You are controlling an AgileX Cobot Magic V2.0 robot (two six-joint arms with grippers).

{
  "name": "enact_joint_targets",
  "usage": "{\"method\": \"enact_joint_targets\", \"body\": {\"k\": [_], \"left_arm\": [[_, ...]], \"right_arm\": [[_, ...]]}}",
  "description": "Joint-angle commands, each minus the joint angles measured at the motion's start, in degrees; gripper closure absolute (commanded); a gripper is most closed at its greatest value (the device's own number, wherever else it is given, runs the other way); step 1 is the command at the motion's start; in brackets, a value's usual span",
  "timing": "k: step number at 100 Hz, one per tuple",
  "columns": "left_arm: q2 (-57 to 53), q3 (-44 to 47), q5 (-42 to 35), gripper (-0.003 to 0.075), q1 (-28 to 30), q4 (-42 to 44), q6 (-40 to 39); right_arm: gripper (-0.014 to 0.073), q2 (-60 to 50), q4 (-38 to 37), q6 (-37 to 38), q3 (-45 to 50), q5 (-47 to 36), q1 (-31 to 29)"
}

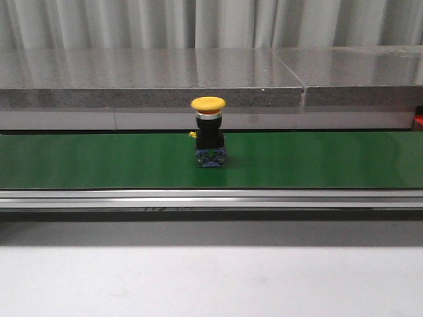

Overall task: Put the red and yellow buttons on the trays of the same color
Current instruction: 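Lower the red button into the red tray and open the right gripper, then move the right gripper back above the conveyor end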

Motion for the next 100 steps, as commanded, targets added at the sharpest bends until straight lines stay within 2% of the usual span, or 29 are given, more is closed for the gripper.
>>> {"method": "enact_joint_targets", "body": {"k": [1, 33, 75, 80, 87, 100], "left_arm": [[0.6, -1.5, -4.2, 0.0739, -0.4, 0.0, -0.1], [0.6, -1.5, -4.2, 0.0739, -0.4, 0.0, -0.1], [0.6, -1.5, -4.2, 0.0739, -0.4, 0.0, -0.1], [0.6, -1.5, -4.2, 0.0739, -0.4, 0.0, -0.1], [0.6, -1.5, -4.2, 0.0739, -0.4, 0.0, -0.1], [0.6, -1.5, -4.2, 0.0739, -0.4, 0.0, -0.1]], "right_arm": [[0.0432, 0.0, 1.6, 0.0, -3.7, -3.3, -0.4], [0.0432, 9.6, 1.7, 0.0, -11.8, 2.5, -0.4], [0.0417, 13.5, 1.7, 0.0, -12.0, 3.9, -0.4], [0.0385, 13.5, 1.7, 0.0, -12.0, 3.8, -0.4], [0.0297, 13.5, 1.7, 0.0, -12.5, 4.2, -0.4], [0.0066, 13.5, 1.7, 0.0, -14.4, 6.1, -0.4]]}}
